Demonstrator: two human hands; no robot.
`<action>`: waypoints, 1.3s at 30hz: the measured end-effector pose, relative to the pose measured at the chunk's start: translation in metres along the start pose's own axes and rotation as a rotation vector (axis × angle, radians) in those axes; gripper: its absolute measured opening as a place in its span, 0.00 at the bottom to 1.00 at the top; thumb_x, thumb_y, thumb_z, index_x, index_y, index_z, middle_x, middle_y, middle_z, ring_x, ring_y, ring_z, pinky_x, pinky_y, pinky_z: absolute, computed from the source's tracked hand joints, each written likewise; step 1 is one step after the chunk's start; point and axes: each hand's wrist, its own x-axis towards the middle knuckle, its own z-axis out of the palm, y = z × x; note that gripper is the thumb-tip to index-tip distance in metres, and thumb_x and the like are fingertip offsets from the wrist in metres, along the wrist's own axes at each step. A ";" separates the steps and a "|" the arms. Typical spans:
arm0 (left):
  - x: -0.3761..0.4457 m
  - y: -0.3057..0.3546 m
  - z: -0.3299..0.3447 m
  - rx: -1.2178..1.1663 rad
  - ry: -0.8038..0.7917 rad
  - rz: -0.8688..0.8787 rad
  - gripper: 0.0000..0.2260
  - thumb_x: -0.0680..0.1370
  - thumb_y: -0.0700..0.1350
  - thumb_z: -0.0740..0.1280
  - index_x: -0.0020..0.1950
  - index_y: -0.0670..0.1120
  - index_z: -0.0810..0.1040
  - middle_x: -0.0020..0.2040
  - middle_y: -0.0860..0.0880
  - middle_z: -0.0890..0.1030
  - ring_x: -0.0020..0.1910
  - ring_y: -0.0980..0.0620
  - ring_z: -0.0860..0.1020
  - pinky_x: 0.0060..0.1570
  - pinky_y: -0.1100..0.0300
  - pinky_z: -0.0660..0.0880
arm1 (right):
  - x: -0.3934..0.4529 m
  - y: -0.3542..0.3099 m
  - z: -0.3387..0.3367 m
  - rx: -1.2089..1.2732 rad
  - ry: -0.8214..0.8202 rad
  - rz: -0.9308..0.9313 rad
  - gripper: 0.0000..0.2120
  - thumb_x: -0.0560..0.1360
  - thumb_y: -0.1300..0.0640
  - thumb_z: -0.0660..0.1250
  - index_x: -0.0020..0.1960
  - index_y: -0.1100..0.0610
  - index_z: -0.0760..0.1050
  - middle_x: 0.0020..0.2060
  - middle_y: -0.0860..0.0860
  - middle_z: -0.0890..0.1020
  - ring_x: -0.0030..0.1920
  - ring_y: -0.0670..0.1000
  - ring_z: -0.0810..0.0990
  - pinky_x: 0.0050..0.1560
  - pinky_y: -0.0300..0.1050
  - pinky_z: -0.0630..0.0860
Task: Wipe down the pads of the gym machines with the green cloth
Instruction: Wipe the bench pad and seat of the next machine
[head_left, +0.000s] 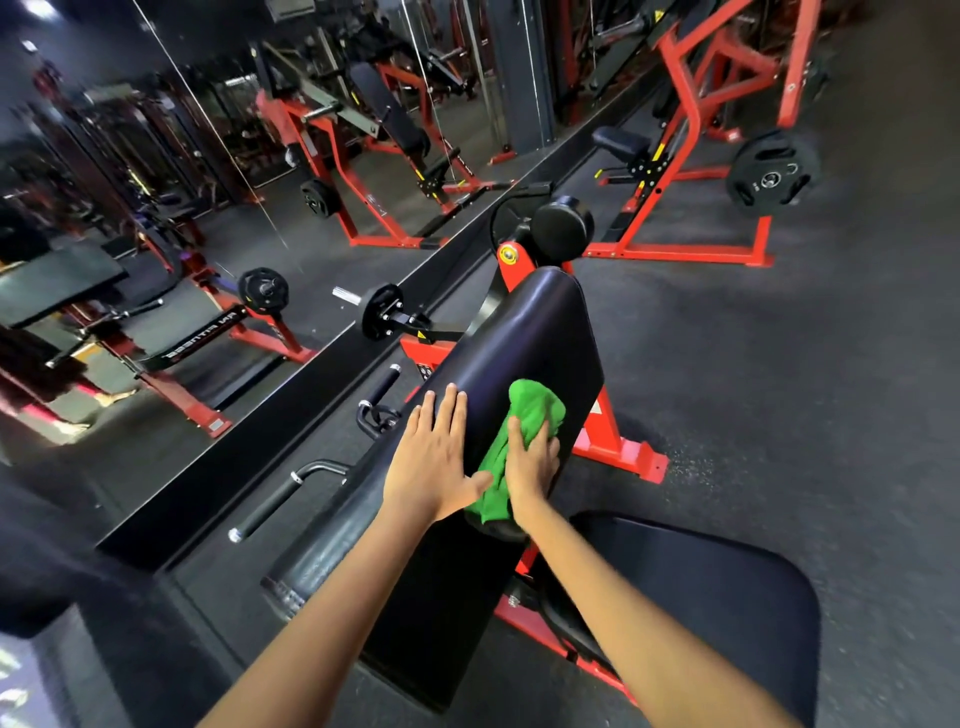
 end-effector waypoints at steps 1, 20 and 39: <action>0.002 -0.001 0.000 -0.027 0.005 -0.004 0.46 0.68 0.67 0.44 0.78 0.42 0.41 0.78 0.44 0.42 0.77 0.44 0.43 0.74 0.52 0.43 | -0.015 0.010 0.003 -0.026 -0.017 -0.109 0.32 0.78 0.40 0.58 0.76 0.54 0.57 0.73 0.60 0.61 0.70 0.62 0.61 0.69 0.50 0.57; 0.028 -0.008 -0.001 -0.083 -0.020 0.056 0.43 0.67 0.65 0.42 0.78 0.45 0.43 0.79 0.49 0.44 0.78 0.49 0.44 0.75 0.54 0.44 | -0.029 0.044 -0.004 -0.109 -0.102 -0.238 0.37 0.75 0.34 0.55 0.75 0.57 0.59 0.71 0.62 0.62 0.70 0.61 0.61 0.70 0.50 0.58; 0.088 0.014 -0.007 -0.036 -0.020 0.147 0.49 0.65 0.74 0.34 0.79 0.46 0.46 0.79 0.50 0.45 0.77 0.48 0.42 0.74 0.50 0.42 | 0.061 0.025 -0.016 0.065 -0.066 0.287 0.30 0.79 0.41 0.57 0.77 0.48 0.54 0.73 0.62 0.60 0.72 0.63 0.61 0.72 0.56 0.58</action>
